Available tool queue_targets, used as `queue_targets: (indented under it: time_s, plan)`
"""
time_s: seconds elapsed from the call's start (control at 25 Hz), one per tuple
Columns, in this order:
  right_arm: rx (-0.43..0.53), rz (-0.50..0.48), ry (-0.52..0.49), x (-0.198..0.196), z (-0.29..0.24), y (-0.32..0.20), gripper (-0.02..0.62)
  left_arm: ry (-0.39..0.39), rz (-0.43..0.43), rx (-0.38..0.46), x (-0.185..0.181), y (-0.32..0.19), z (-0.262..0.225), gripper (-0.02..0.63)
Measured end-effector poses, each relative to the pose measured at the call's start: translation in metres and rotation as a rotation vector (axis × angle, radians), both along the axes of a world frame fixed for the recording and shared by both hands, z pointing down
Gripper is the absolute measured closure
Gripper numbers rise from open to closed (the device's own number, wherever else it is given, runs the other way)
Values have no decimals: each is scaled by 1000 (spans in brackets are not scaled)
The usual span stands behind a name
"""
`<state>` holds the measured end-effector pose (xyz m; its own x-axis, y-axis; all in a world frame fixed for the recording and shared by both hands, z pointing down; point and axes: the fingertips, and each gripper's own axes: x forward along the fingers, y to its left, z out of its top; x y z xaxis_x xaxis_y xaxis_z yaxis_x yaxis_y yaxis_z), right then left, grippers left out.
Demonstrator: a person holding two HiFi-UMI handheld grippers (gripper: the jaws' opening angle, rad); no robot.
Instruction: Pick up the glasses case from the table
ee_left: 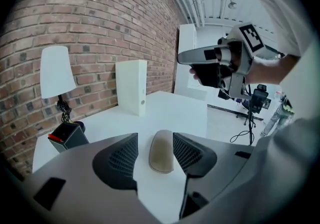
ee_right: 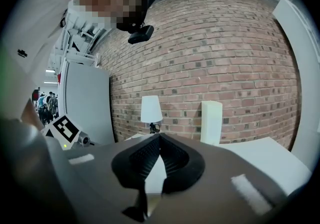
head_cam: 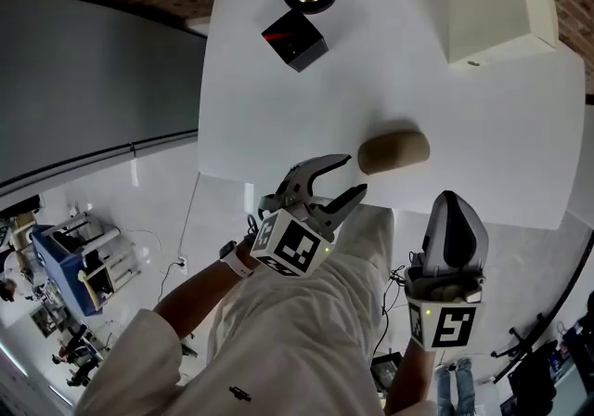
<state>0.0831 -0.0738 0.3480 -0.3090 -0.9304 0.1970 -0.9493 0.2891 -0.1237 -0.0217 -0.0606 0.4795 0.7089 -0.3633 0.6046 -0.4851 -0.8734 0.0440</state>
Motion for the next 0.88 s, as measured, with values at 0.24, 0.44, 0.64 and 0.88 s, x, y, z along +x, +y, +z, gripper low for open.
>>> queue_targets:
  time_s: [0.24, 0.44, 0.64, 0.88]
  plan:
    - [-19, -1, 1, 4, 22, -9, 586, -41, 56, 55, 6, 0, 29, 349]
    - [-45, 5, -3, 7, 42, -15, 586, -50, 109, 70, 10, 2, 54, 322]
    - [-75, 6, -11, 10, 64, -14, 585, -60, 134, 68, 15, 4, 78, 294]
    - [-98, 31, -30, 17, 85, -17, 586, -61, 154, 54, 24, 4, 102, 254]
